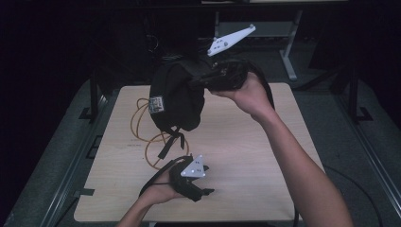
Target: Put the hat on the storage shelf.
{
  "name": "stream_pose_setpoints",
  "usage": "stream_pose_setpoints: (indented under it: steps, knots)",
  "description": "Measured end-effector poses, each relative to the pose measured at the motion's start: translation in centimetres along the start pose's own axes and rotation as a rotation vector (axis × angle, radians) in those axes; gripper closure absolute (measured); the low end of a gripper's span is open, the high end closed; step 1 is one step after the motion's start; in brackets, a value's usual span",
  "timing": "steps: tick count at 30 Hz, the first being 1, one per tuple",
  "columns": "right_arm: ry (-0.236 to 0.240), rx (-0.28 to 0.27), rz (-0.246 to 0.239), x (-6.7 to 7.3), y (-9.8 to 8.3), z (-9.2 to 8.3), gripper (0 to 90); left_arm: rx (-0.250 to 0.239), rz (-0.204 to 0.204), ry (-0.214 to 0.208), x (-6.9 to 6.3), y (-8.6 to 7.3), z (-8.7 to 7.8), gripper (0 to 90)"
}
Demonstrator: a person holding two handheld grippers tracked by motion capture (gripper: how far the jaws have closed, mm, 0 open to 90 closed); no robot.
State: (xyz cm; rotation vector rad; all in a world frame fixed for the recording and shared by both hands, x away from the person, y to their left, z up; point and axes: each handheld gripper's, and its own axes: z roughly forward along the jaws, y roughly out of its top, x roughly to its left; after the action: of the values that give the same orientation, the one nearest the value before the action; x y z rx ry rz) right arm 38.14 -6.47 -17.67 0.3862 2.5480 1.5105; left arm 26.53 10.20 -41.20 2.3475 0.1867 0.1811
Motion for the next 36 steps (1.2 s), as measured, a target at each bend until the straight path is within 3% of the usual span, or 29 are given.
stream_pose_setpoints:
  steps: [8,11,19,23,26,27,29,34,36]
  knots:
    - [0.025,0.004,0.001,0.0,1.7,2.3,88.3,0.006,0.019,-0.012,-0.4,0.2,0.4,28.1]
    - [0.031,0.032,-0.004,0.1,2.2,3.7,88.2,0.003,0.018,-0.013,-0.4,0.3,0.4,28.1]
    - [0.027,0.094,-0.033,0.5,3.0,6.9,87.8,0.018,0.026,-0.017,-0.5,0.4,0.4,28.1]
    - [0.03,0.111,-0.029,0.8,3.3,8.5,87.4,0.002,0.014,-0.023,-0.7,0.4,0.6,28.1]
    - [0.038,0.119,-0.026,1.0,3.4,9.3,87.3,0.008,0.033,-0.018,-0.6,0.4,0.5,28.1]
    - [0.031,0.126,-0.054,1.1,3.4,9.9,87.2,0.007,0.034,-0.018,-0.6,0.4,0.5,28.1]
    - [0.037,0.129,-0.059,1.4,3.6,10.7,86.7,0.019,0.053,-0.019,-0.4,0.4,0.4,28.1]
    - [0.026,0.141,-0.06,2.0,3.7,11.6,86.0,-0.006,0.029,-0.022,-0.8,0.4,0.6,28.1]
    - [0.025,0.144,-0.064,2.2,3.8,12.1,85.6,-0.002,0.039,-0.024,-0.8,0.5,0.6,28.1]
